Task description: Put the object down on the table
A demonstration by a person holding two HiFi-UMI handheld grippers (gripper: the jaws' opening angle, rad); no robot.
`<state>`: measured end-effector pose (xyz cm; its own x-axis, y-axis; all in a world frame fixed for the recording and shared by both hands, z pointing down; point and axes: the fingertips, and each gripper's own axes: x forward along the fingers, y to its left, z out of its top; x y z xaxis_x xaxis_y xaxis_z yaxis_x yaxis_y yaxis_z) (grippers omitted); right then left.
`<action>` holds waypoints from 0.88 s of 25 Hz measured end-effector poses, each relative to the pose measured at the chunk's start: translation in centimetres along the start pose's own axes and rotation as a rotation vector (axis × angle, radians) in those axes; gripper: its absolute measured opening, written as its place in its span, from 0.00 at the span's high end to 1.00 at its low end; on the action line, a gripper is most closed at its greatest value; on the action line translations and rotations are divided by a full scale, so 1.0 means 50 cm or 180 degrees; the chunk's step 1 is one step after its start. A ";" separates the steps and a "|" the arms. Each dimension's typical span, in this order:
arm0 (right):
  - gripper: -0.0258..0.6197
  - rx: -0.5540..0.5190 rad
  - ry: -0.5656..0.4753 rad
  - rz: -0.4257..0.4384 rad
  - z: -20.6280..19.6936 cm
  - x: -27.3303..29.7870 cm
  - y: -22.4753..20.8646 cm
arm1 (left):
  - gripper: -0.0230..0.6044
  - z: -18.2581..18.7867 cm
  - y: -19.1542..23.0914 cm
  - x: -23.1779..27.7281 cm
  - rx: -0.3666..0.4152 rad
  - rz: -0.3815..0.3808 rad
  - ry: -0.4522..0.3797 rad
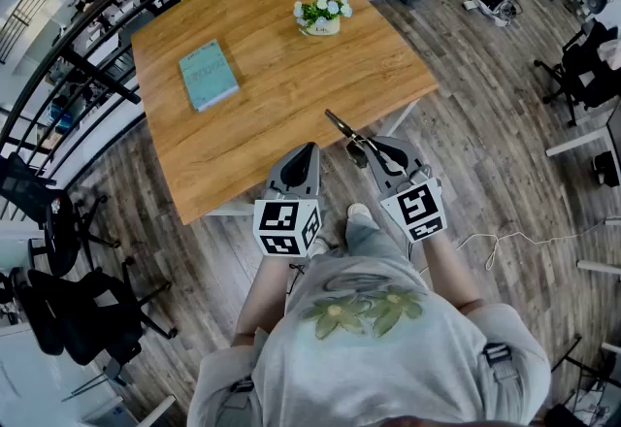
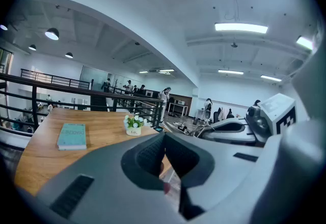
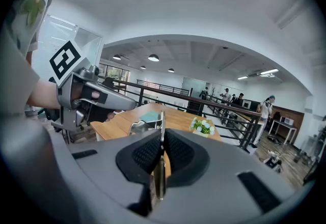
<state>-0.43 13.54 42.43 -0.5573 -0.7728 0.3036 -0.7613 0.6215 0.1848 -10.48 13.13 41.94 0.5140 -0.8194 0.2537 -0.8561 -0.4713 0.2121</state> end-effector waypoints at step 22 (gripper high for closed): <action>0.95 -0.0228 -0.0178 -0.0036 -0.003 0.014 -0.292 | 0.94 0.061 -0.068 0.235 0.0035 0.0151 -0.0105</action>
<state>10.34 3.93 40.07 -0.5679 -0.7846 0.2488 -0.7432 0.6187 0.2548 -1.69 4.13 41.32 0.4709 -0.8512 0.2318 -0.8801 -0.4351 0.1902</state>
